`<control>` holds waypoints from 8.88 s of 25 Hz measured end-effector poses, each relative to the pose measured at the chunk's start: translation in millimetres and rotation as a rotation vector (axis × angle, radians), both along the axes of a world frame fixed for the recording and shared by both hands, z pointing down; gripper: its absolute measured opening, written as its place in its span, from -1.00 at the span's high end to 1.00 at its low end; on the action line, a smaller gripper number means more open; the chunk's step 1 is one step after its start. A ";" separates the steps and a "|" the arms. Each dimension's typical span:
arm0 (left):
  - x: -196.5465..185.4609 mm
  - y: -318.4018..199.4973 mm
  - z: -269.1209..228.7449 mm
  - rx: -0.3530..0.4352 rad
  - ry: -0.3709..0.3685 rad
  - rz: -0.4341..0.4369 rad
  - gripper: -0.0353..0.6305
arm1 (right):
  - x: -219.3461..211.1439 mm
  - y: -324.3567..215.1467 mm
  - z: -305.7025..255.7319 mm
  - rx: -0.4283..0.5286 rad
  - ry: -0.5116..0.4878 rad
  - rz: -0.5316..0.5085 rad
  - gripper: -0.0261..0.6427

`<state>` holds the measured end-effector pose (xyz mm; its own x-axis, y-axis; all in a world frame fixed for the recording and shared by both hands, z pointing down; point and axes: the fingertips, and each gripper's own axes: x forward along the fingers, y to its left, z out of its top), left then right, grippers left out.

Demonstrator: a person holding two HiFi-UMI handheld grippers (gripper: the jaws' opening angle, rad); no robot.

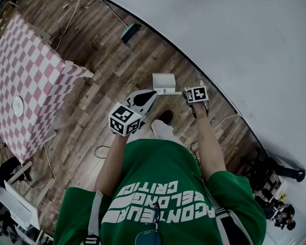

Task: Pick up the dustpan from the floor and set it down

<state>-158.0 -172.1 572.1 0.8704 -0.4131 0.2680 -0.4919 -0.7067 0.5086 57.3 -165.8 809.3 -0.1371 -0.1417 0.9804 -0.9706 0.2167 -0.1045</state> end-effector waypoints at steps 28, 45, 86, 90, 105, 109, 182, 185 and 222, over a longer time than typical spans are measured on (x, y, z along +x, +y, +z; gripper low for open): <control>-13.5 4.9 16.1 -0.048 -0.053 0.028 0.90 | 21.3 5.4 46.4 -0.145 0.139 0.031 0.61; -20.0 -13.1 2.1 -0.011 -0.074 -0.027 0.90 | 20.0 25.1 48.2 -0.126 0.137 0.021 0.59; -114.7 -76.3 -90.4 0.180 -0.076 -0.376 0.90 | -32.6 -77.8 -306.8 0.744 -0.041 -0.294 0.59; -116.8 -77.2 -96.0 0.202 -0.087 -0.376 0.90 | -35.9 -81.1 -323.9 0.785 -0.049 -0.296 0.59; -123.3 -80.0 -104.6 0.210 -0.089 -0.379 0.90 | -40.2 -79.9 -326.8 0.797 -0.029 -0.292 0.58; -122.4 -81.2 -106.4 0.216 -0.087 -0.375 0.90 | -37.6 -78.5 -322.5 0.788 -0.026 -0.285 0.58; 441.6 112.6 -19.8 0.115 -0.105 0.747 0.90 | 347.9 354.1 -106.0 0.213 0.149 0.528 0.58; 468.6 116.4 -17.9 0.115 -0.099 0.809 0.90 | 364.5 359.2 -97.4 0.187 0.162 0.567 0.58; 637.1 83.2 33.2 0.009 -0.155 1.143 0.90 | 500.3 286.7 31.4 -0.098 0.065 0.856 0.58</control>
<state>479.1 -88.9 605.3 0.6956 0.5929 0.4057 0.3812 -0.7833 0.4911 557.6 120.9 840.7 0.0350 -0.0848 0.9958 -0.8006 -0.5988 -0.0229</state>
